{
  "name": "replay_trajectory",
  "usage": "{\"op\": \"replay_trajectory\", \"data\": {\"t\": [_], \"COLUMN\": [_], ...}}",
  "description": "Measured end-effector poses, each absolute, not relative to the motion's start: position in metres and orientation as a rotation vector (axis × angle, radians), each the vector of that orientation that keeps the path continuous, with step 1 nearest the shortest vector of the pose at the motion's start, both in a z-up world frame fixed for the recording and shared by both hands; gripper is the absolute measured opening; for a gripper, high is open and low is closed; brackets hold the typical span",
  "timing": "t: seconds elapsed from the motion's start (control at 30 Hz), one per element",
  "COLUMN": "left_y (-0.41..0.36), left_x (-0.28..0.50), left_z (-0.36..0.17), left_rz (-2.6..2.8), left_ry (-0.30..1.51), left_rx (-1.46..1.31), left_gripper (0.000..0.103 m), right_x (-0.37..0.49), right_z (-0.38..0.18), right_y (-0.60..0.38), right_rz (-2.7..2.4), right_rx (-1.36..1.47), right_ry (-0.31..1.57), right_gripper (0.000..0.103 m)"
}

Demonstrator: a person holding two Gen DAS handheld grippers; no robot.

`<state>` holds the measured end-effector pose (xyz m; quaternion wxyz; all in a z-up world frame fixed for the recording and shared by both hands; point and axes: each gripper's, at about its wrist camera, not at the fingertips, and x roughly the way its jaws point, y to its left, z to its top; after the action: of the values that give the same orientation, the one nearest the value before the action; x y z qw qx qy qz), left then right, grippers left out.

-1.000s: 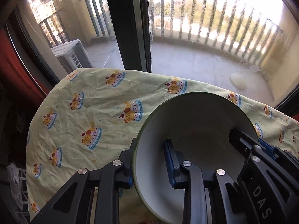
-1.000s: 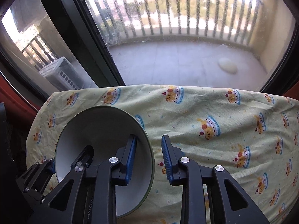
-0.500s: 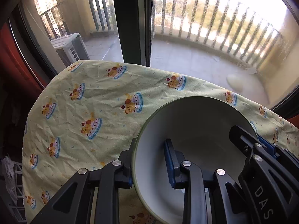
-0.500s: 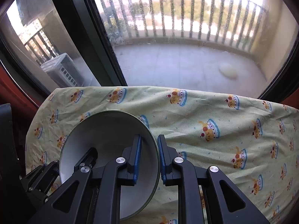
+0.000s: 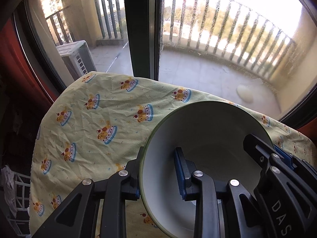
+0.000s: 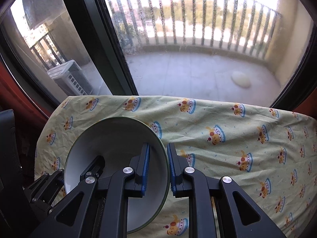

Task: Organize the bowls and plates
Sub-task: 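Lift the bowl with both grippers and carry it toward the other bowls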

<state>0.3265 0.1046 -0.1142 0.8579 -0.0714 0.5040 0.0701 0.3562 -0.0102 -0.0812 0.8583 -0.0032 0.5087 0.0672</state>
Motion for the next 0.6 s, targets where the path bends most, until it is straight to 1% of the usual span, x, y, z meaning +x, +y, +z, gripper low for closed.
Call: {"op": "replay_trajectory", "data": {"t": [0.6], "left_y": [0.102], "left_x": [0.258], "left_z": [-0.056], "left_rz": [0.071], "left_ry": [0.977], "left_rx": [-0.122], "left_gripper": [0.027], "right_x": [0.278], "right_z": [-0.01], "right_y": [-0.014], "right_rz": [0.086], "right_rx": [0.013], "right_ry": [0.98], "right_gripper": [0.021]}}
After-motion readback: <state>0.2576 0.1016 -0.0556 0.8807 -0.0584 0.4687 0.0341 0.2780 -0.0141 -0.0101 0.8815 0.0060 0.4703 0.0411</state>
